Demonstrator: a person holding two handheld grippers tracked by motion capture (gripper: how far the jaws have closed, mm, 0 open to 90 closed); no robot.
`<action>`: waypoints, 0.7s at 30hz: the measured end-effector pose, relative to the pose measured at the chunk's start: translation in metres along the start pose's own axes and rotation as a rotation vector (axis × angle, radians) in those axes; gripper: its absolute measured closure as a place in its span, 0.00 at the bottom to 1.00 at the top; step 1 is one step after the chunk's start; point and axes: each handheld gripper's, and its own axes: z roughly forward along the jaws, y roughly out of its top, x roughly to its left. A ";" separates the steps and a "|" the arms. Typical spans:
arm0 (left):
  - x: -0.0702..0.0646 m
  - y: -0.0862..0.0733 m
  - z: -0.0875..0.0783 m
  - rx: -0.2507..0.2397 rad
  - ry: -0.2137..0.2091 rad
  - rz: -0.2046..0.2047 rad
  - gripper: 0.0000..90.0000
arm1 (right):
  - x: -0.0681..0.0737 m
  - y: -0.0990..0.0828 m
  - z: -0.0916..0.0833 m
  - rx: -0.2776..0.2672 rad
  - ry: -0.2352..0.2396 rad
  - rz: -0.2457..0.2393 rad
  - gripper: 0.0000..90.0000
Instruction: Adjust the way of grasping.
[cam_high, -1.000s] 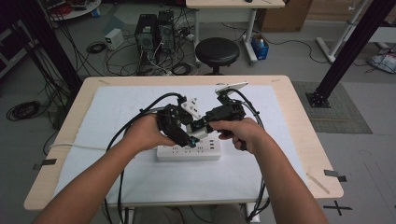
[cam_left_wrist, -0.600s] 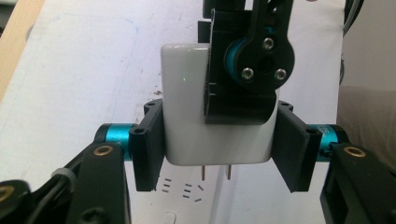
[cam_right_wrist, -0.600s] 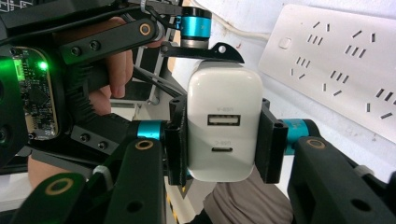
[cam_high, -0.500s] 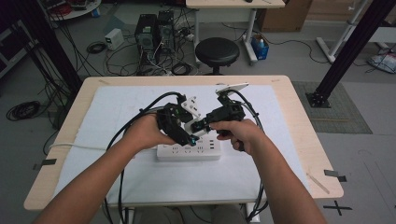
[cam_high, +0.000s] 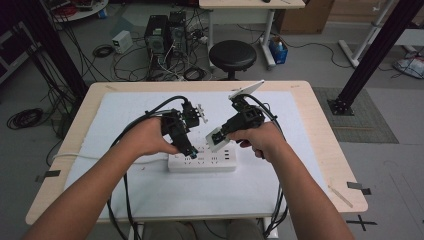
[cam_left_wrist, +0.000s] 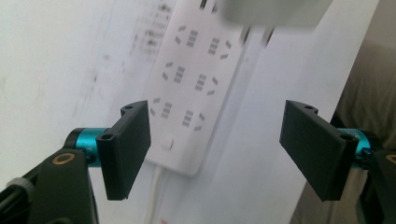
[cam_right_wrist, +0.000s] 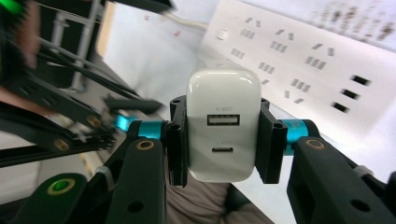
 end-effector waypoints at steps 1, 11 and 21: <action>0.002 -0.002 -0.002 0.013 -0.003 -0.010 0.28 | 0.001 0.000 -0.001 0.010 -0.031 -0.008 0.69; 0.022 -0.025 -0.016 0.150 -0.028 -0.102 0.27 | 0.009 0.004 -0.012 0.114 -0.314 -0.043 0.69; 0.035 -0.041 -0.022 0.221 -0.036 -0.169 0.27 | -0.001 0.000 -0.015 0.244 -0.597 -0.051 0.69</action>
